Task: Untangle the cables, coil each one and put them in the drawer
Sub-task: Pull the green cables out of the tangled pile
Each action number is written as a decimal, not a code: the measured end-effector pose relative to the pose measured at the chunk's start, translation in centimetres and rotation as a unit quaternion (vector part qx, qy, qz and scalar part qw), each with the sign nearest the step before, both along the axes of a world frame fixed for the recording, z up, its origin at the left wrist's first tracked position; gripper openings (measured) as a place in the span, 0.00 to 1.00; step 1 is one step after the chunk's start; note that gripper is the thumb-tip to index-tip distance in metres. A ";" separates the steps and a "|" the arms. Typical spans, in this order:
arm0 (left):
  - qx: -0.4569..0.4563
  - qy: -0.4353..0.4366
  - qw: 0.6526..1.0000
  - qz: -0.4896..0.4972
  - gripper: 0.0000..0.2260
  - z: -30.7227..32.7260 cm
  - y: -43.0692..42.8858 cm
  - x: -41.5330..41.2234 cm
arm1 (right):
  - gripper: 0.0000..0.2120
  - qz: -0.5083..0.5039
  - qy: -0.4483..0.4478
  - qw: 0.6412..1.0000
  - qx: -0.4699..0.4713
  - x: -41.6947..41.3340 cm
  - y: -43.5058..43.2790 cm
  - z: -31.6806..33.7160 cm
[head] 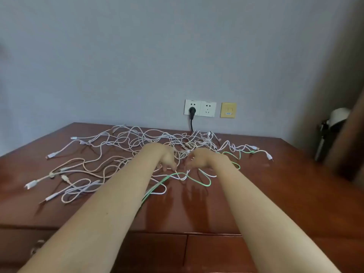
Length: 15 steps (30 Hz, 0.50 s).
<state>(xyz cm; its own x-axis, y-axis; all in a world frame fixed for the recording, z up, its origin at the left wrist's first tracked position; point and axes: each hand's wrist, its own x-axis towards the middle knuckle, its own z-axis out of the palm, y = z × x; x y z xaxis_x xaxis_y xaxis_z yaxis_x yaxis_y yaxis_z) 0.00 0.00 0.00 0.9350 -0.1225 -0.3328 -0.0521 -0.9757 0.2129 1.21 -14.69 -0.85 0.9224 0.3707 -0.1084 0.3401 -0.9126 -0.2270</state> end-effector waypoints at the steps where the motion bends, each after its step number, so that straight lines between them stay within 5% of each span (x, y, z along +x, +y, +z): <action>1: 0.020 0.009 1.000 -0.007 0.17 -0.4 0.0 -0.3 | 0.15 0.001 0.013 1.000 -0.008 -0.2 0.1 -0.4; 9: 0.049 -0.030 0.998 -0.011 0.16 -3.6 0.2 -0.3 | 0.11 0.021 0.038 0.998 0.046 0.5 -0.5 -3.2; 15: -0.235 -0.043 0.971 0.017 0.12 -2.7 1.0 1.3 | 0.01 -0.003 0.058 0.947 0.316 1.5 -2.5 -2.2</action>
